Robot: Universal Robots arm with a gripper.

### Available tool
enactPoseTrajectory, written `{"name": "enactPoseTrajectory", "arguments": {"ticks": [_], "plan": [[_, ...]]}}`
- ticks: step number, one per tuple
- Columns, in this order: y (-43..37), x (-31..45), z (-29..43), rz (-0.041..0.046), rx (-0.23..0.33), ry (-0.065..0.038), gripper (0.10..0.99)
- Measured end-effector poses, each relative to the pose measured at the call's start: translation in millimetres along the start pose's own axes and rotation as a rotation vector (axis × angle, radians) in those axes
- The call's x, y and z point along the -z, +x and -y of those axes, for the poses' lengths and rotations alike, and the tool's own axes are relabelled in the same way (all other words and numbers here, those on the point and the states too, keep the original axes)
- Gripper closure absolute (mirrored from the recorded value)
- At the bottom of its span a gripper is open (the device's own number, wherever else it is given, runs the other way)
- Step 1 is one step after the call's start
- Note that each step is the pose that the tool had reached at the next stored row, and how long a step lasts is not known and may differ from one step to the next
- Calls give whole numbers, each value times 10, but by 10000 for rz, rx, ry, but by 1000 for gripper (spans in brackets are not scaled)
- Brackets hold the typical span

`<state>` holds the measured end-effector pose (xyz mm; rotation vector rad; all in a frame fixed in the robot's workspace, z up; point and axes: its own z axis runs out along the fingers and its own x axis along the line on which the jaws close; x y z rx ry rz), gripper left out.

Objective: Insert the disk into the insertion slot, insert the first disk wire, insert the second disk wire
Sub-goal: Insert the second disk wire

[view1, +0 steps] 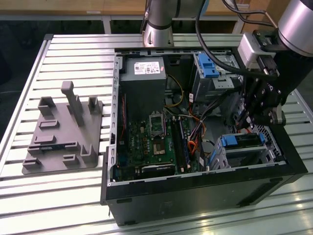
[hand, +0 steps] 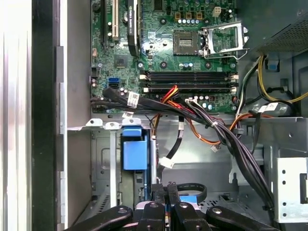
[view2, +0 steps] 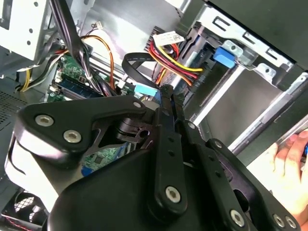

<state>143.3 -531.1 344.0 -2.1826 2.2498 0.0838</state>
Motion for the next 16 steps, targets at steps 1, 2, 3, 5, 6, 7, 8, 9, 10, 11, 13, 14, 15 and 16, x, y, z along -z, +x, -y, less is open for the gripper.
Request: {"name": "enactPoseTrajectory", "arguments": {"ticks": [1,2,3,5,6,7,8,9,10,11,13,14,15,16], "plan": [[17,-1,1,15,0,0,941],[34,-2,3,30,-1,-1,941],[51,-5,4,45,-2,-1,941],[78,-11,7,70,-5,-2,941],[86,-15,10,80,-6,-2,941],[88,-19,15,93,-7,-3,941],[88,-22,19,104,-9,-3,941],[89,-23,19,109,-11,-3,941],[89,-23,19,108,-12,-2,941],[90,-24,19,108,-12,-3,941],[90,-26,19,110,-12,-3,941],[91,-27,19,111,-13,-3,941],[94,-27,19,110,-17,-3,941],[99,-27,20,110,-22,-2,941]]}}
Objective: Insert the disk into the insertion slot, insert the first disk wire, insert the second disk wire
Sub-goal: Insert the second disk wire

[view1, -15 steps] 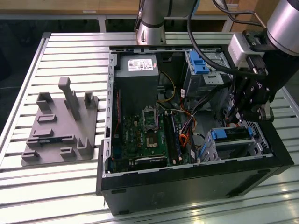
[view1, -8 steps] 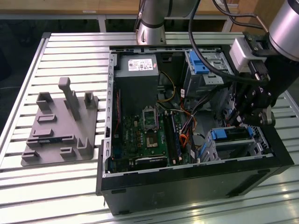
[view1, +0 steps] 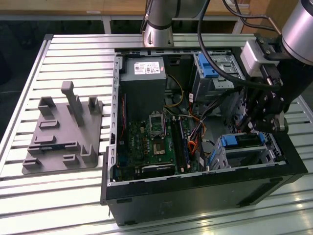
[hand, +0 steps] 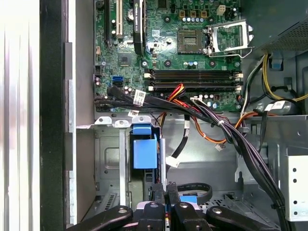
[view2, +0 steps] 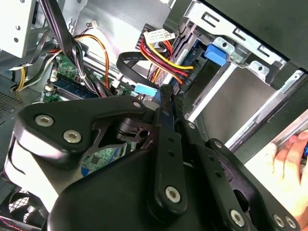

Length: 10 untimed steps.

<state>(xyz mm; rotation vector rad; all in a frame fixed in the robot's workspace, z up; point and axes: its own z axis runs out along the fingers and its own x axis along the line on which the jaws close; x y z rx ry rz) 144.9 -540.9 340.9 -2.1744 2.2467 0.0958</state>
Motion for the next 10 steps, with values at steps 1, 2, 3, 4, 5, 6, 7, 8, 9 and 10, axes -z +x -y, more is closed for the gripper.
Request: {"name": "enactPoseTrajectory", "arguments": {"ticks": [1,2,3,4,5,6,7,8,9,10], "plan": [[5,1,0,-2,-6,1,941],[10,0,1,-1,-11,1,941],[16,0,1,0,-16,1,941],[22,-1,1,0,-21,1,941],[26,-2,1,1,-26,2,941],[29,-3,1,2,-30,2,941],[33,-5,1,1,-33,2,941],[41,-7,2,1,-41,2,941],[47,-10,2,2,-49,3,941],[50,-12,2,2,-58,4,941]]}}
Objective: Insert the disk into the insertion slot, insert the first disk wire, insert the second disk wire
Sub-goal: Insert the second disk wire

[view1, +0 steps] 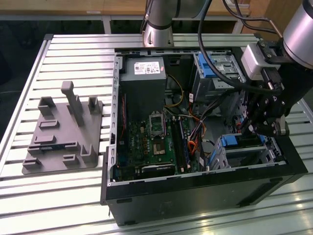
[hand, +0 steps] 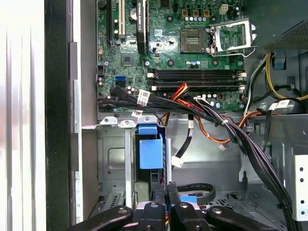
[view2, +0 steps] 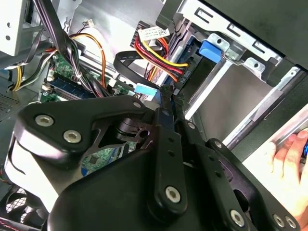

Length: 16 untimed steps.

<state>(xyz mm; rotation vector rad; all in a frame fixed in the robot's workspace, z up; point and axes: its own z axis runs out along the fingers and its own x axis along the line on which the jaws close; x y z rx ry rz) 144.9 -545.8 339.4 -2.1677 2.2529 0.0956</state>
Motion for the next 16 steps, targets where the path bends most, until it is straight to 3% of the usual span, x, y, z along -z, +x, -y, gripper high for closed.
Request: {"name": "enactPoseTrajectory", "arguments": {"ticks": [16], "plan": [[19,-27,12,2,-41,-10,941]]}}
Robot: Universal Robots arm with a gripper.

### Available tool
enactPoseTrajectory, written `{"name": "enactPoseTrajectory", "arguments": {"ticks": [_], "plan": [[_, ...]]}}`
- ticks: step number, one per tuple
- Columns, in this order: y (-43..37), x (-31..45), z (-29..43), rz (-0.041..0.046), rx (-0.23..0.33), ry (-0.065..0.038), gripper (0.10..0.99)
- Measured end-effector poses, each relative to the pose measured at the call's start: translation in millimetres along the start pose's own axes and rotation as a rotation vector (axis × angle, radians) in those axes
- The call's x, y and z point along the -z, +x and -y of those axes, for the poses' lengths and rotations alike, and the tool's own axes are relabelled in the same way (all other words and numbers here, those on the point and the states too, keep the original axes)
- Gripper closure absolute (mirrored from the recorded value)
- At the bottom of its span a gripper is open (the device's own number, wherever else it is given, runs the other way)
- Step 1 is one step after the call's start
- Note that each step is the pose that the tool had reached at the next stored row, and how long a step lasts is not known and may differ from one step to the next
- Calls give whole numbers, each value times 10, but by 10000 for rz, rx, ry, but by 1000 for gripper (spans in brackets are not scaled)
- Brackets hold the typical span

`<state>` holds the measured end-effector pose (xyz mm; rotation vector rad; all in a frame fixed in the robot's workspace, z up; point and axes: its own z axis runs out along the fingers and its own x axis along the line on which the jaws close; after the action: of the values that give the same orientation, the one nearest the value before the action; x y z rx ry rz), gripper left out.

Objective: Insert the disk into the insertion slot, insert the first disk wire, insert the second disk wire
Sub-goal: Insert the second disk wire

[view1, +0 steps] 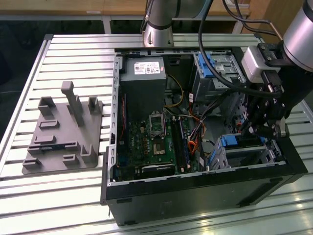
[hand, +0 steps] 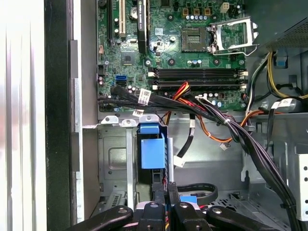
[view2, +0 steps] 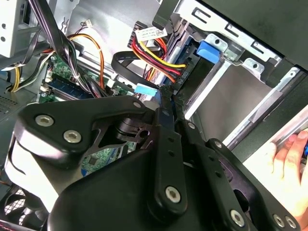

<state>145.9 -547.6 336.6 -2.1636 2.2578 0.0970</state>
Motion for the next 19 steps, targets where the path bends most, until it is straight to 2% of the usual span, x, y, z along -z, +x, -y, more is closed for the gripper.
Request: {"name": "enactPoseTrajectory", "arguments": {"ticks": [19], "plan": [[12,-38,14,-3,-11,-36,941]]}}
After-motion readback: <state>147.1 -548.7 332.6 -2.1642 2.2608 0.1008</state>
